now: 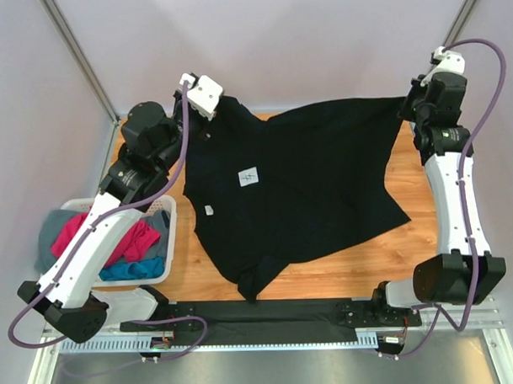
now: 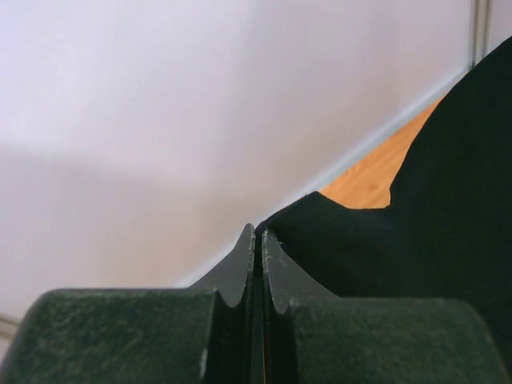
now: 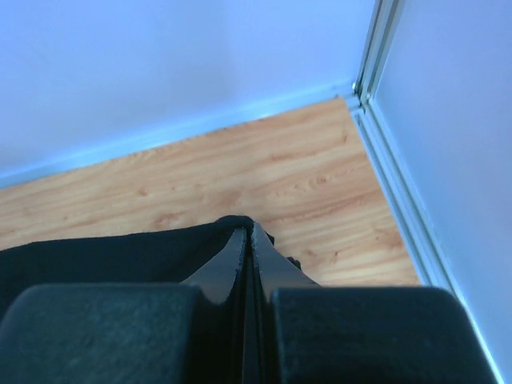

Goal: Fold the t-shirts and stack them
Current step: Flatten the tshirt out

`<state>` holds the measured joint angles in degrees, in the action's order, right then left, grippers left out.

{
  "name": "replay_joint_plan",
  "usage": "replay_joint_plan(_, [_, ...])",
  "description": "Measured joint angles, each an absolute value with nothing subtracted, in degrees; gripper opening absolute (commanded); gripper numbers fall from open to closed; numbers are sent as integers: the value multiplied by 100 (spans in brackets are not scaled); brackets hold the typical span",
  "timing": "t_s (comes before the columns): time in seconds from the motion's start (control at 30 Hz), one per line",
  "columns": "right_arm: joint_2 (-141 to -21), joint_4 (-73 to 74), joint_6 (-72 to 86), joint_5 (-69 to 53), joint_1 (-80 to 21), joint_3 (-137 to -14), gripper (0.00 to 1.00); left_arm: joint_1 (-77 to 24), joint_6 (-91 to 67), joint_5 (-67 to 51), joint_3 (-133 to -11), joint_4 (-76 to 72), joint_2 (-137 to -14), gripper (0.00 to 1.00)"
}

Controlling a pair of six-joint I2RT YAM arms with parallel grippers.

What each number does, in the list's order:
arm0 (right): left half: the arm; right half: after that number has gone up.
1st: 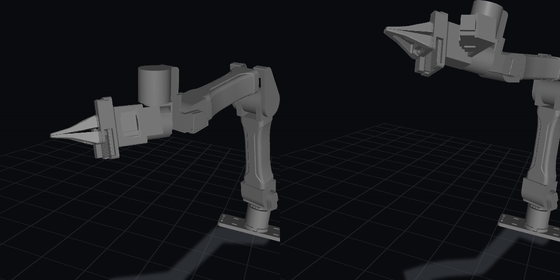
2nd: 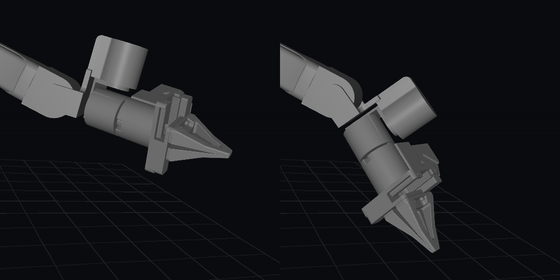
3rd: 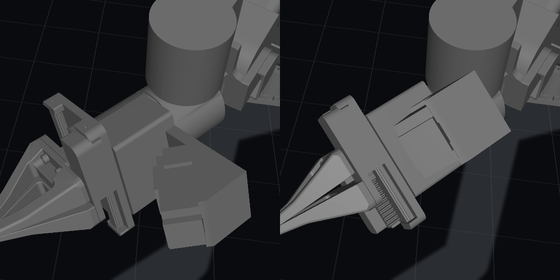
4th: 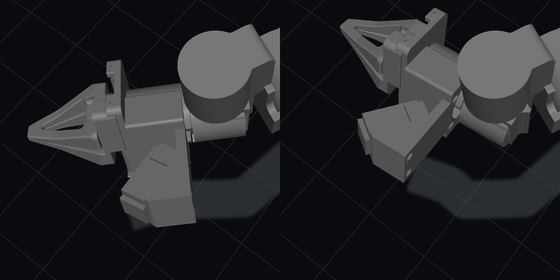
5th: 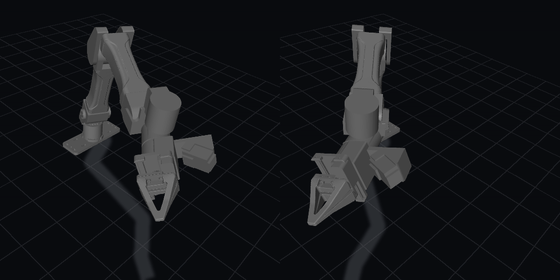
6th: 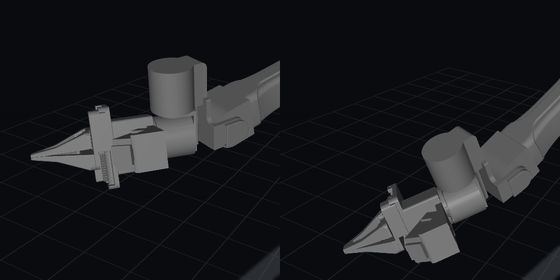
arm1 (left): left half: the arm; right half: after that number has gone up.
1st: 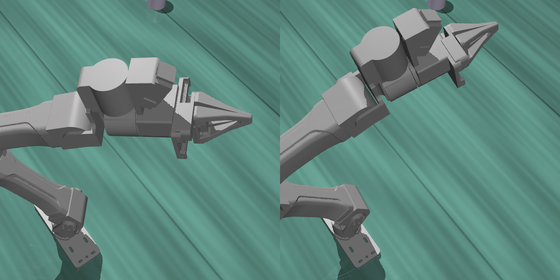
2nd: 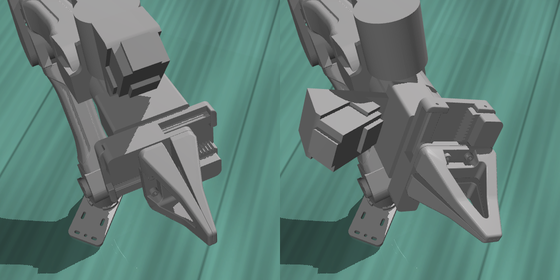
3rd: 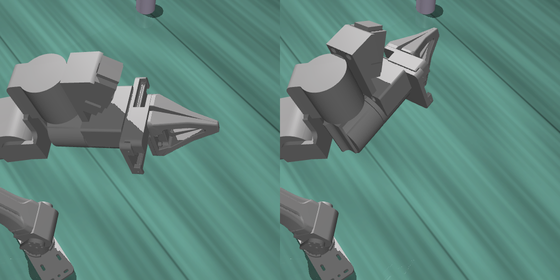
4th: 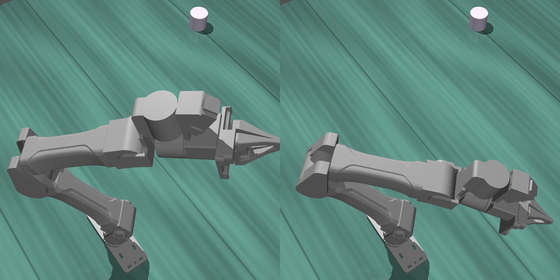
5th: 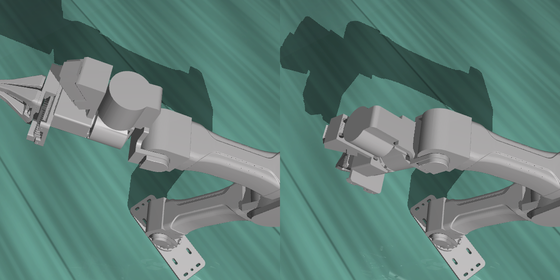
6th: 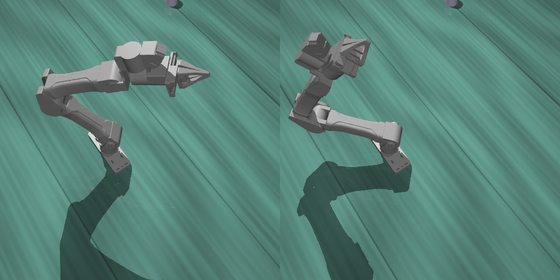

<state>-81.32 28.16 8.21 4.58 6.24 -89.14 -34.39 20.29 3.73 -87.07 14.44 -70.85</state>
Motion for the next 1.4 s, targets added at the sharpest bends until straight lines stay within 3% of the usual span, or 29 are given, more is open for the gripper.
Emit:
replay_joint_plan(0.6, [-6326, 2427, 145, 770, 626, -9321, 0, -3439, 2635, -255, -9839, 1813, -6528, 0])
replay_joint_plan(1.07, [-4921, 3330, -3, 888, 624, -9636, 1, -3439, 2591, -604, -10549, 3017, -5489, 0])
replay_joint_plan(1.4, [-4842, 4029, -47, 886, 624, -10772, 0, -3441, 2589, -709, -12160, 3581, -5651, 0])
